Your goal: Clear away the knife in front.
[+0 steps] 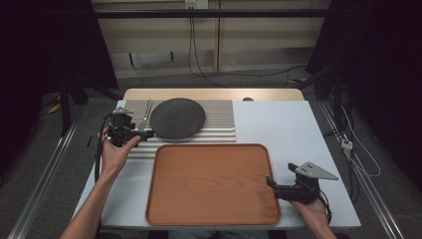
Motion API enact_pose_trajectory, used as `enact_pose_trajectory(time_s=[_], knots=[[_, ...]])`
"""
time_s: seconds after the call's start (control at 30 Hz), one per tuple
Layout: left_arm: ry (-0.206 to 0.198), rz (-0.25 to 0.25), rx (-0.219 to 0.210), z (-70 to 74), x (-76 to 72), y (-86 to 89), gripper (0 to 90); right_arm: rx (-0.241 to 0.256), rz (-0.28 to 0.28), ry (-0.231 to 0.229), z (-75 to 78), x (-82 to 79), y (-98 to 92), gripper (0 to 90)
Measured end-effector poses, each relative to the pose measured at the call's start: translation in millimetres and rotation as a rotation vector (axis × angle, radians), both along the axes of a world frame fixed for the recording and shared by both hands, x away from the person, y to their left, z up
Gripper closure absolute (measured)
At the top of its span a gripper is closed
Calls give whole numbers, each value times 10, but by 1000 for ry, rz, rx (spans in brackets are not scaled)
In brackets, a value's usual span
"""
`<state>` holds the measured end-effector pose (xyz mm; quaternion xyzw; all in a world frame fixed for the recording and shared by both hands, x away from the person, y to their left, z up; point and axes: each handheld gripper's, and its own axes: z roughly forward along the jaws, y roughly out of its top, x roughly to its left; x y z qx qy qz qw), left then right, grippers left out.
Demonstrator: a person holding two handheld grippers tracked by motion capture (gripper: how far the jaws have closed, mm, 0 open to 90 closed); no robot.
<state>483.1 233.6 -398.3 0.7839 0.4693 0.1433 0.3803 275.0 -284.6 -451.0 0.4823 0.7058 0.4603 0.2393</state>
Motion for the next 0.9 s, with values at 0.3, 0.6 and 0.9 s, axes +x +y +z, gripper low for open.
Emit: enact_pose_trajectory(time_s=[0.3,0.6,0.9], knots=[[20,17,40,46,300,22,93,-11,12,7,-9,13,32,40],[23,43,72,48,584,-6,139,-6,8,6,-2,12,16,40],[47,99,62,-15,804,10,258,-5,8,7,4,-7,39,40]])
